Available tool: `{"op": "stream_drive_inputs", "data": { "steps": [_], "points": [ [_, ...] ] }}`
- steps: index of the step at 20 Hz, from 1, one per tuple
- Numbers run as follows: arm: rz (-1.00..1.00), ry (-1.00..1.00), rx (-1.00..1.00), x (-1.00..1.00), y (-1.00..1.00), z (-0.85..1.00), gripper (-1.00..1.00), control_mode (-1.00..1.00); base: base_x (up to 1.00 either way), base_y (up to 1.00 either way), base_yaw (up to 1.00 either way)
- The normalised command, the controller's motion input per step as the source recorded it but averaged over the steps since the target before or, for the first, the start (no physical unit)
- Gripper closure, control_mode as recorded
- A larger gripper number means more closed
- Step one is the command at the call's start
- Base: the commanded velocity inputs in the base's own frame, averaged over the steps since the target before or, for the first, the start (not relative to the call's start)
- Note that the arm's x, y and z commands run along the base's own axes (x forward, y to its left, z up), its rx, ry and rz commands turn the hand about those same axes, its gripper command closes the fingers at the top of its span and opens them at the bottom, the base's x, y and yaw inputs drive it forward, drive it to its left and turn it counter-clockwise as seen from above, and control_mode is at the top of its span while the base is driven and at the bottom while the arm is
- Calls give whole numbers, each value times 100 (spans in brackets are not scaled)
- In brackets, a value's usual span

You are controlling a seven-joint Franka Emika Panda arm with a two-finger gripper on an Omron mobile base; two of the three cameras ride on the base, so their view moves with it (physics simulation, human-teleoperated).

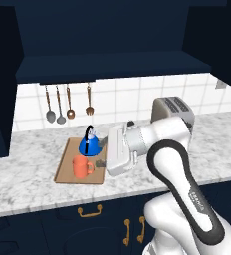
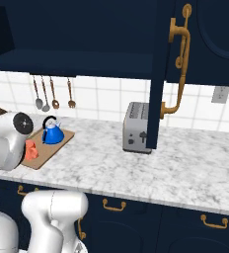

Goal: Pick the kettle from the counter and place it on the tray. Then pick the mug from the cabinet and place it on the tray. Then close the cabinet doors.

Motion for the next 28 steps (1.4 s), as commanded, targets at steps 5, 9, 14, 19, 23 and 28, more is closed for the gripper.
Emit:
{"op": "stream_drive_inputs", "data": {
  "steps": [5,9,14,19,23,28],
  "points": [
    [19,-67,-7,-25,42,43,-100,-100,0,0,0],
    [25,-40,-13,-32,39,48,-100,-100,0,0,0],
    [20,-33,-7,-38,35,53,-100,-100,0,0,0],
    [8,-57,-10,-36,41,31,-100,-100,0,0,0],
    [2,-50,-6,-24,56,36,-100,-100,0,0,0],
    [2,-44,-1,-36,41,50,-100,-100,0,0,0]
  ]
}}
